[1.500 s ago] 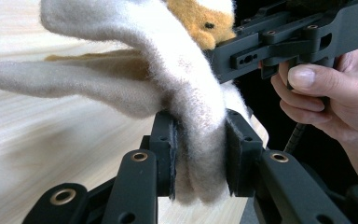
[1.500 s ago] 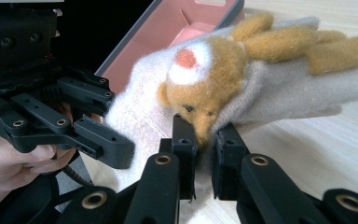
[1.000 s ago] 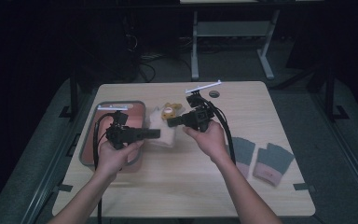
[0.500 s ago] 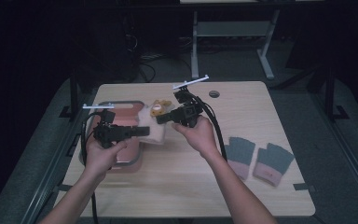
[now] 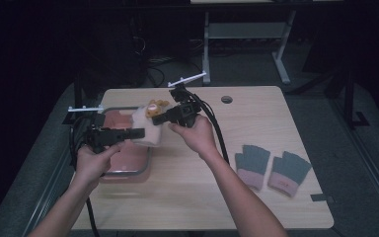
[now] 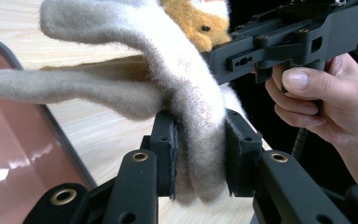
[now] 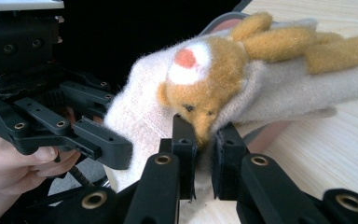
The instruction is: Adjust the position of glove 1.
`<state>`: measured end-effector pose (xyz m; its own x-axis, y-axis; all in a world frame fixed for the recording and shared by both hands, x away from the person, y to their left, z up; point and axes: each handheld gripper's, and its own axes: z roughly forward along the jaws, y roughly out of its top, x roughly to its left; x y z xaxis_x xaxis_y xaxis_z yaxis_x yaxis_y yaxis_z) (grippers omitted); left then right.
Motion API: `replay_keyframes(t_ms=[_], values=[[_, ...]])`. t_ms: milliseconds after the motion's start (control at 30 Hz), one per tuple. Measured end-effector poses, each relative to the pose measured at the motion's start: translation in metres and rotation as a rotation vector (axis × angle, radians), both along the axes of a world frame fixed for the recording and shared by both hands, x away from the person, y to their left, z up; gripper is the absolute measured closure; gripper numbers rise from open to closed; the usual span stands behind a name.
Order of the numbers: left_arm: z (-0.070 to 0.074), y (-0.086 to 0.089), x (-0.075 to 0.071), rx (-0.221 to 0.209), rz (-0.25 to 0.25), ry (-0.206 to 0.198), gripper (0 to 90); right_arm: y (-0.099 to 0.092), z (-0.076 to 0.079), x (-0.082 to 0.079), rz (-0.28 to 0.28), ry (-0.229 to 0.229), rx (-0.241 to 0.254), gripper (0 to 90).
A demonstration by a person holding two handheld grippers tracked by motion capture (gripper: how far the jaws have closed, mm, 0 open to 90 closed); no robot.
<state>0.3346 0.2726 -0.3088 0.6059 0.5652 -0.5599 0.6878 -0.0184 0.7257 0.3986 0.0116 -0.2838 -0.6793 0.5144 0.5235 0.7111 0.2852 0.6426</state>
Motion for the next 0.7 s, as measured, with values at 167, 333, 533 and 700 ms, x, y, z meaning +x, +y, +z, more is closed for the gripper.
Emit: replay_keyframes(t_ms=[167, 333, 533, 700], values=[[0.003, 0.01, 0.001, -0.005, 0.022, -0.004, 68.8, 0.011, 0.002, 0.005, 0.015, 0.003, 0.012, 81.8], [0.003, 0.022, 0.001, -0.007, 0.037, 0.001, 68.9, 0.022, 0.003, 0.01, 0.029, 0.004, 0.017, 81.8], [-0.001, 0.035, 0.0, -0.005, 0.06, 0.008, 68.9, 0.038, 0.0, 0.013, 0.044, 0.015, 0.008, 81.8], [-0.003, 0.044, -0.003, -0.007, 0.071, 0.011, 68.9, 0.047, -0.002, 0.014, 0.056, 0.026, 0.009, 81.8]])
